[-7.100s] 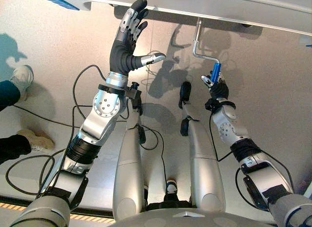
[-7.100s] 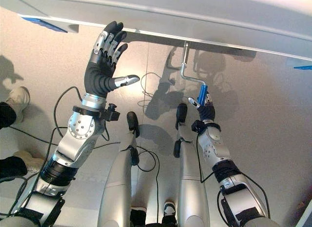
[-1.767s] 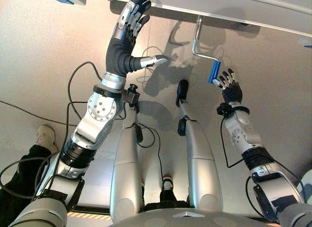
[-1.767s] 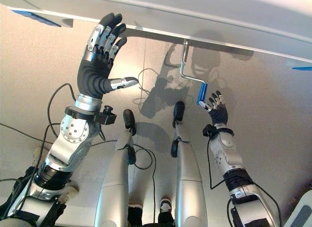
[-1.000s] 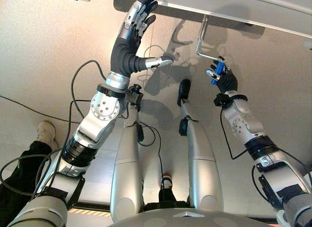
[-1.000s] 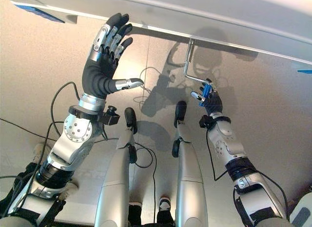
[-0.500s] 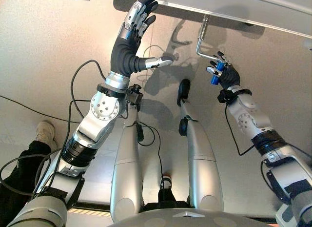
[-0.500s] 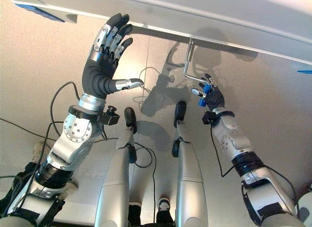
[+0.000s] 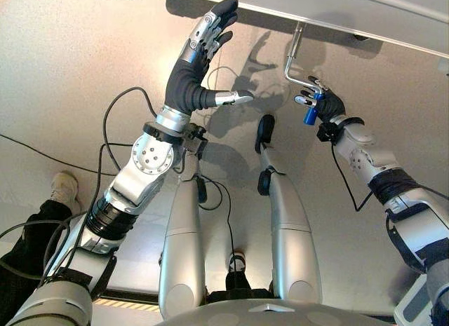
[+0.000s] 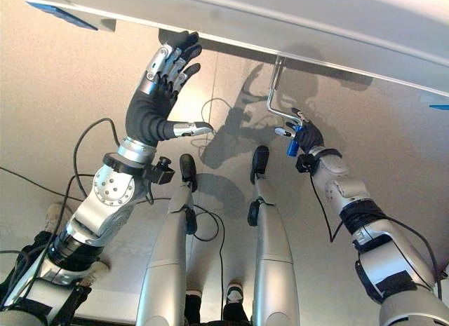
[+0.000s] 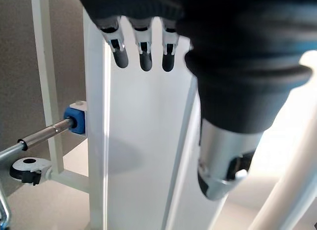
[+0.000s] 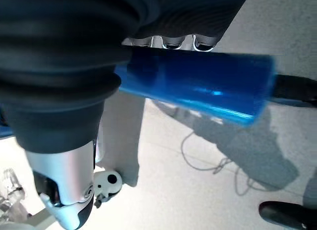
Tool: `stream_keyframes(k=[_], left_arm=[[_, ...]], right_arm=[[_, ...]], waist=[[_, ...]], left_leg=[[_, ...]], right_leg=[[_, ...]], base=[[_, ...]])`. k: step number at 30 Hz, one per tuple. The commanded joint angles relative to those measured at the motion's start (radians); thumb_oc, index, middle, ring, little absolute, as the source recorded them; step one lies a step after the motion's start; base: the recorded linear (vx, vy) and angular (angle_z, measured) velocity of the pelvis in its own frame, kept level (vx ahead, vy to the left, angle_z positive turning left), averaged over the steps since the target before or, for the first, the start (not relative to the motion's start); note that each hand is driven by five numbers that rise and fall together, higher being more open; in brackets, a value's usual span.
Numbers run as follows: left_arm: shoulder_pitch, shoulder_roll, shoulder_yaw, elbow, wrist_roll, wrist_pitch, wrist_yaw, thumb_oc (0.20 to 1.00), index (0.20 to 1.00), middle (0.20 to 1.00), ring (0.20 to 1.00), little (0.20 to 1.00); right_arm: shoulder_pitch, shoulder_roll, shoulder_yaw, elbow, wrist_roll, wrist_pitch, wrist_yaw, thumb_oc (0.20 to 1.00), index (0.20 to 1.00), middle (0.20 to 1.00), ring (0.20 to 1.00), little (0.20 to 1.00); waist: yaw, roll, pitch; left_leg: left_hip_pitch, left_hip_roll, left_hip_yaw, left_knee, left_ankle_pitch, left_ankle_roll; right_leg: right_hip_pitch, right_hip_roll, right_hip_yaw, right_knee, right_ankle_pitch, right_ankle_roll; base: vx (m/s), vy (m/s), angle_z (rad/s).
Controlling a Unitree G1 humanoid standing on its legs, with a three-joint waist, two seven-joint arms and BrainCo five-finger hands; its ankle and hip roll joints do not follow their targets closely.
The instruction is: Raise the hospital bed
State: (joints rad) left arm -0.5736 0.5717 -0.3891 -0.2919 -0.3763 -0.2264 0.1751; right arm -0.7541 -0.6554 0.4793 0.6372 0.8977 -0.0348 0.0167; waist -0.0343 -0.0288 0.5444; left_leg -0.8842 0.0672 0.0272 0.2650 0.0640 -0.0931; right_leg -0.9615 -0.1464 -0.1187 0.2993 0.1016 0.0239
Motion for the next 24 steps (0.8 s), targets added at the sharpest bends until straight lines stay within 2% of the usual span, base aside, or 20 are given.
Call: stream_keyframes(k=[1,12,24], left_arm=[[0.015,-0.005,0.006,-0.098,-0.011,-0.040,-0.015,1.000,1.000,1.000,1.000,1.000],[0.004,-0.021,0.009,-0.087,-0.012,-0.036,-0.018,1.000,1.000,1.000,1.000,1.000],[0.007,-0.029,0.012,-0.086,-0.012,-0.035,-0.022,1.000,1.000,1.000,1.000,1.000]], right_arm=[[0.023,-0.006,0.020,-0.019,0.030,-0.005,0.024,1.000,1.000,1.000,1.000,1.000],[0.136,0.089,-0.027,-0.009,0.055,-0.009,0.023,1.000,1.000,1.000,1.000,1.000],[0.154,0.109,-0.027,-0.124,0.111,-0.034,0.028,1.000,1.000,1.000,1.000,1.000]], waist=[[-0.010,0.044,-0.024],[-0.017,0.049,-0.024],[-0.018,0.050,-0.024]], left_leg=[[-0.029,-0.024,-0.003,0.033,-0.024,0.021],[-0.031,-0.024,-0.001,0.031,-0.024,0.024],[-0.025,-0.022,0.001,0.025,-0.022,0.024]], right_leg=[[0.051,-0.019,0.006,-0.035,-0.033,0.118],[0.046,-0.018,0.009,-0.032,-0.034,0.117],[0.048,-0.015,0.012,-0.032,-0.035,0.115]], base=[[0.00,0.000,0.00],[0.00,0.000,0.00],[0.00,0.000,0.00]])
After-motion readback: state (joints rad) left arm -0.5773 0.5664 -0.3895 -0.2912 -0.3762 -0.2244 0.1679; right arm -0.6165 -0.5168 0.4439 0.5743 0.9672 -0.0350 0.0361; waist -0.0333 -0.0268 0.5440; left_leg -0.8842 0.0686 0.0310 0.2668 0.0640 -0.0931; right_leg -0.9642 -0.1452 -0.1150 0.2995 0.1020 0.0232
